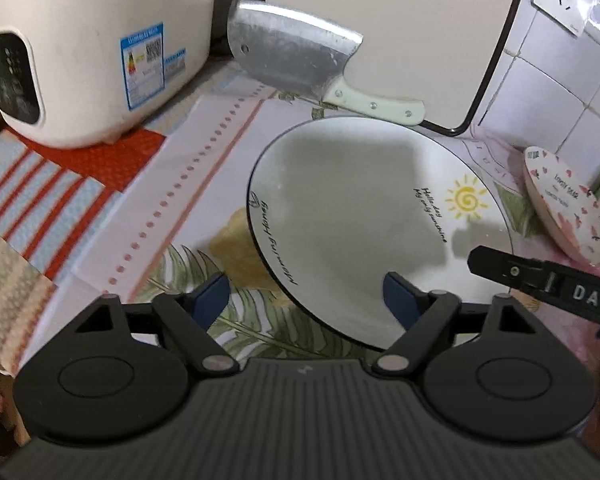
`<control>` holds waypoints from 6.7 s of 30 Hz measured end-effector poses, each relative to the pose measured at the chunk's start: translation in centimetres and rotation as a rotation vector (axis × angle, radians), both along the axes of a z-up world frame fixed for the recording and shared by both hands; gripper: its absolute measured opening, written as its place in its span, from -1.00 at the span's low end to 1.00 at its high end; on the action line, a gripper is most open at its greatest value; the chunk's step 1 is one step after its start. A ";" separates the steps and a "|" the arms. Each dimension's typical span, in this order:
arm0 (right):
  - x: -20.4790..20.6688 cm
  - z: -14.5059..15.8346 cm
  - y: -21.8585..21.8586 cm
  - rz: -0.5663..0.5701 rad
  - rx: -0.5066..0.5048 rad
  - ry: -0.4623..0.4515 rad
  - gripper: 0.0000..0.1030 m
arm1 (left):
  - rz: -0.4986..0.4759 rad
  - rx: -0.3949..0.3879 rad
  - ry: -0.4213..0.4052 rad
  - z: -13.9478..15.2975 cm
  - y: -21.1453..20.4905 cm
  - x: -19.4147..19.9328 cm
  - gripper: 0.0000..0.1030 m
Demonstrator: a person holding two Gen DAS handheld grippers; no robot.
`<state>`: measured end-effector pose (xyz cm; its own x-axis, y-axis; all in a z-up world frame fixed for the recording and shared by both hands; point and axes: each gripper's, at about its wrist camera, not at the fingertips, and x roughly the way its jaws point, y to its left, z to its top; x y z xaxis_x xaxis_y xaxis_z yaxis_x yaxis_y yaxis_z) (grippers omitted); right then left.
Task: Organize plates and bowls
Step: 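Move both grippers to the white sun plate and grasp its rim, then lift the white sun plate with both grippers and carry it over the blue plate, then lower the white plate onto the blue plate and open both grippers, then move both grippers to the pink bunny bowl and grasp its rim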
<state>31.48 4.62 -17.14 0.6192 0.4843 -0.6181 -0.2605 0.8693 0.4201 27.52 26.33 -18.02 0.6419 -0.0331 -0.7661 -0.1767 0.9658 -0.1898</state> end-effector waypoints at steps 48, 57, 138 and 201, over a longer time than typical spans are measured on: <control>-11.6 8.6 -12.3 -0.036 -0.028 -0.060 -0.54 | -0.166 0.009 -0.058 11.2 -12.3 -10.4 -0.50; -15.6 10.6 -17.1 -0.092 -0.050 -0.091 -0.54 | -0.244 0.006 -0.082 13.1 -17.3 -13.0 -0.50; -15.0 2.2 -29.1 -0.295 -0.326 0.061 -0.38 | -0.402 0.036 0.276 5.0 -33.6 -6.9 -0.48; 2.8 2.3 -22.5 -0.197 0.000 -0.004 0.35 | -0.151 0.012 -0.077 4.2 -23.8 5.8 0.09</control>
<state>34.31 -17.87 -14.86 0.7047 0.3530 -0.6155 -0.0867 0.9038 0.4191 33.34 2.57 -13.78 0.6875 -0.1247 -0.7154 -0.0150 0.9825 -0.1857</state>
